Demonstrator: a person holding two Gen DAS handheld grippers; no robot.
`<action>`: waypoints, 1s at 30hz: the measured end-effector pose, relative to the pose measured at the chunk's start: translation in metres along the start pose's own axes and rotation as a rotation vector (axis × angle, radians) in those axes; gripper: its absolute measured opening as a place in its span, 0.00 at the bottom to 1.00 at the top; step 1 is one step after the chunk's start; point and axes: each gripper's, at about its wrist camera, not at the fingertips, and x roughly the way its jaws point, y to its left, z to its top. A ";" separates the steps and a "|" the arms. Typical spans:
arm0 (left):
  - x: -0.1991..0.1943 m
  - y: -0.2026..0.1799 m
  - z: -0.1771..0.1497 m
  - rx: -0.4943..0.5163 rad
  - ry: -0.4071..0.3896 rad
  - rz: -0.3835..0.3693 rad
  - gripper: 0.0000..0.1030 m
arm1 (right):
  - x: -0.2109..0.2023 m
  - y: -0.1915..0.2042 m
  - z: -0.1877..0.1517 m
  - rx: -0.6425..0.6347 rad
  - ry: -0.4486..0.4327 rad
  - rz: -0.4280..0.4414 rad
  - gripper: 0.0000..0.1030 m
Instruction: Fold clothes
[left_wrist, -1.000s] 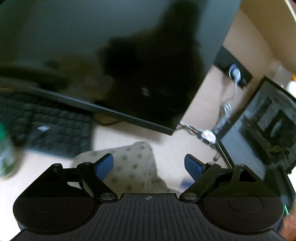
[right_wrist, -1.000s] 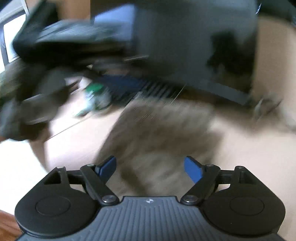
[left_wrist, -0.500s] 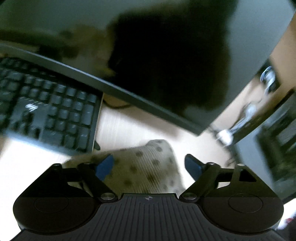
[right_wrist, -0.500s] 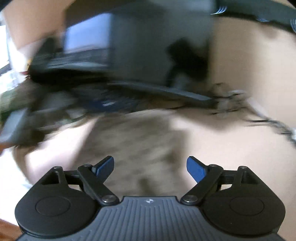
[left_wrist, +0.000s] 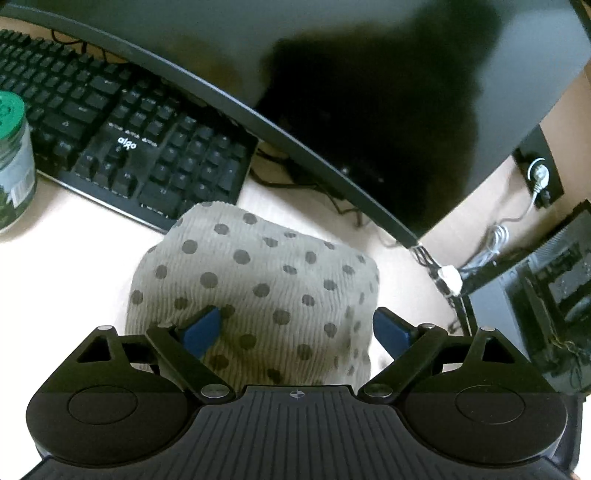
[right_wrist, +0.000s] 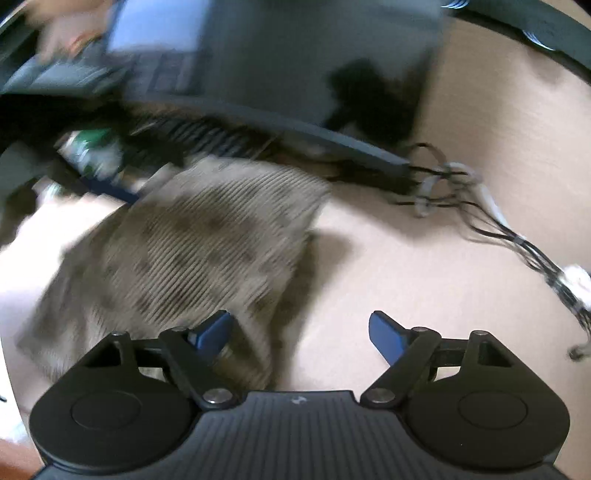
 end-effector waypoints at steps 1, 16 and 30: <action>-0.007 -0.003 -0.004 0.024 0.000 -0.006 0.90 | -0.001 -0.010 0.009 0.060 -0.015 0.011 0.83; -0.026 -0.008 -0.030 0.153 0.086 -0.100 0.91 | 0.050 -0.006 0.030 0.074 0.004 -0.156 0.83; 0.024 0.000 -0.004 0.183 0.136 -0.113 0.91 | 0.007 0.073 -0.033 0.002 0.076 -0.183 0.91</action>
